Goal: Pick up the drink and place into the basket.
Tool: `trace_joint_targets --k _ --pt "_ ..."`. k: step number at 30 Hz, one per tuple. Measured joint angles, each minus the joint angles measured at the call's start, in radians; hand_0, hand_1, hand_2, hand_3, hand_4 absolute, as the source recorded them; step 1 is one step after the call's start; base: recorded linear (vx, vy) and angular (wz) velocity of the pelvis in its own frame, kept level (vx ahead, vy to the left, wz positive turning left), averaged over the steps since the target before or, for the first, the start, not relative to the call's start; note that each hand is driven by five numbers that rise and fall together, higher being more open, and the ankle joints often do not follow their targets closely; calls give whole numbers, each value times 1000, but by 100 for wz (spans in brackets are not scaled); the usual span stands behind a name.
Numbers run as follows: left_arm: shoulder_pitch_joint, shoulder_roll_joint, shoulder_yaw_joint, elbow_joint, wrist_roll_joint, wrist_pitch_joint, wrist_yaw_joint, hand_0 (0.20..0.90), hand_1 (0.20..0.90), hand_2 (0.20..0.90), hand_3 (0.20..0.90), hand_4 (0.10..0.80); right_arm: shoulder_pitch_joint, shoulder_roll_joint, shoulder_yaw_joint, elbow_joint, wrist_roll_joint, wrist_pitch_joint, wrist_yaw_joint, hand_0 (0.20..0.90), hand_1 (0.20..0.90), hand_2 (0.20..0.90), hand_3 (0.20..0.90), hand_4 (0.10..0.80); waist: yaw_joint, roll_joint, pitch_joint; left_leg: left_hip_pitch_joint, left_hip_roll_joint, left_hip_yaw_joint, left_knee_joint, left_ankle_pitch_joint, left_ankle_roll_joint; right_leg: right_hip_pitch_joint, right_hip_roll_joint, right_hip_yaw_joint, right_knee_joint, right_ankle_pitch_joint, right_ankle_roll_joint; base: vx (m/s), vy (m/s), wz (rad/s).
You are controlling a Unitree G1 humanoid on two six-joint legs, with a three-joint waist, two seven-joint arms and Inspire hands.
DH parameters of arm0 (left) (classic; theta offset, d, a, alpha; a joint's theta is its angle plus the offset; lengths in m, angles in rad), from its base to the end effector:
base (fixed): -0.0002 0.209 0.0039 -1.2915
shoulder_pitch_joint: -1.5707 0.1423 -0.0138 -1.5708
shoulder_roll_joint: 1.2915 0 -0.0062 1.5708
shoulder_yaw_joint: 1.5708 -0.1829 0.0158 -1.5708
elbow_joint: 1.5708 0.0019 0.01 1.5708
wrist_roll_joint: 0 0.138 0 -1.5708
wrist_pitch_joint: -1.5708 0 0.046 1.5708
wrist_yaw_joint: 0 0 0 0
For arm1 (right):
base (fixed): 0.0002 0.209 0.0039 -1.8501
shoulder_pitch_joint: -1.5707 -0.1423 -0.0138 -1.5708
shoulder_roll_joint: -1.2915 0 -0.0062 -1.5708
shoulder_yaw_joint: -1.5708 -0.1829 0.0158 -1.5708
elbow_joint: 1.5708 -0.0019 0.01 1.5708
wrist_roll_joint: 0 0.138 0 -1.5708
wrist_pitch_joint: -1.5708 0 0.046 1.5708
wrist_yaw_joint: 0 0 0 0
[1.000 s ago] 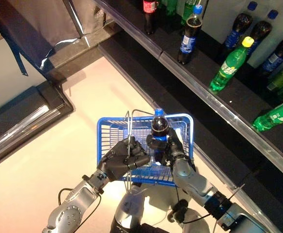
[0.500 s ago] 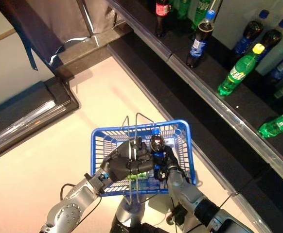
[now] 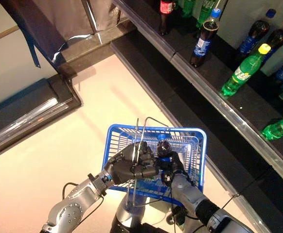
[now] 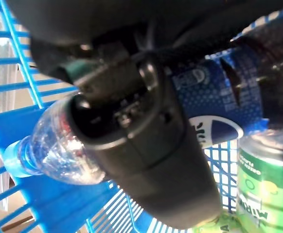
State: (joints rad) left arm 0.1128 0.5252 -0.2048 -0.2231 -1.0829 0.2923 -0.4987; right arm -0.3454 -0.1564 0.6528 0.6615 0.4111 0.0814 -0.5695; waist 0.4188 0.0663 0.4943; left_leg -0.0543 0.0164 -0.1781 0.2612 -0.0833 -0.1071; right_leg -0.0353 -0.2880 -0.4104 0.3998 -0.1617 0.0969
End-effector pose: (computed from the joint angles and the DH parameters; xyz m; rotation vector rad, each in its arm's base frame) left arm 0.1735 0.1880 0.0565 -0.6424 0.2279 -0.8093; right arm 0.2223 -0.0868 -0.0242 -0.2505 0.4843 -0.0545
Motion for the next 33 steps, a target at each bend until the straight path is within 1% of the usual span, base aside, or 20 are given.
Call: trace_joint_targets --k 3,6,8,13,16,17,20,23,26,29,33 --pt "-2 0 -3 0 0 0 0 300 300 300 200 100 -13 -4 1 1 -75 52 0 300 300 300 200 100 13 3 -2 0 -3 -2 0 0 0 1 -3 -2 1 -1 1 14 -10 1" --pt "-6 0 -12 0 2 1 0 300 300 300 200 100 -56 -5 2 65 -165 133 -1 300 300 300 200 100 18 4 -4 0 -9 -21 2 1 1 16 -9 -22 -1 -4 5 39 -35 16" --pt "-7 0 -14 0 3 3 -4 300 300 300 200 100 -70 -13 0 84 -201 175 -1 300 300 300 200 100 29 -1 -6 -1 -10 -22 0 1 2 16 -10 -24 -1 -4 7 49 -35 8" --pt "-12 1 -23 0 11 15 -16 300 300 300 200 100 -117 -2 -4 142 -298 242 4 300 300 300 200 100 39 -4 -8 1 -12 -24 0 1 2 18 -10 -24 -2 -4 8 51 -11 0" --pt "-26 1 -30 0 40 32 -16 300 300 300 200 100 -136 -6 5 149 -399 323 20 300 300 300 200 100 46 -4 -8 6 -17 -28 1 3 4 30 -9 -25 -3 -5 11 49 -2 8" --pt "-28 5 -45 0 41 34 -17 300 300 300 200 100 -137 -6 12 151 -447 361 31 300 300 300 200 100 46 -5 -8 12 -20 -28 1 4 6 39 -9 -24 -4 -8 15 51 -9 16" --pt "-29 7 -65 0 43 35 -18 300 300 300 200 100 -141 -5 24 166 -520 416 55 300 300 300 200 100 50 -11 -11 17 -23 -28 1 4 7 50 -10 -24 -7 -10 15 57 -6 8" --pt "-35 6 -74 0 47 41 -18 300 300 300 200 100 -154 9 33 202 -551 443 58 300 300 300 200 100 53 -22 -17 19 -24 -29 1 5 8 53 -10 -26 -8 -11 15 85 6 2" --pt "-46 5 -95 -1 56 47 -18 300 300 300 200 100 -159 13 33 239 -567 445 59 300 300 300 200 100 59 -23 -18 21 -26 -32 1 6 9 59 -11 -26 -10 -11 17 93 4 6" --pt "-48 3 -98 -6 78 57 -18 300 300 300 200 100 -159 19 33 267 -580 444 67 300 300 300 200 100 65 -23 -18 25 -27 -33 2 7 11 69 -10 -27 -10 -13 21 67 -3 8" --pt "-62 15 -110 -9 87 74 -18 300 300 300 200 100 -159 28 54 295 -631 473 126 300 300 300 200 100 72 -24 -19 34 -29 -35 2 8 12 91 -11 -28 -13 -19 28 52 7 13"
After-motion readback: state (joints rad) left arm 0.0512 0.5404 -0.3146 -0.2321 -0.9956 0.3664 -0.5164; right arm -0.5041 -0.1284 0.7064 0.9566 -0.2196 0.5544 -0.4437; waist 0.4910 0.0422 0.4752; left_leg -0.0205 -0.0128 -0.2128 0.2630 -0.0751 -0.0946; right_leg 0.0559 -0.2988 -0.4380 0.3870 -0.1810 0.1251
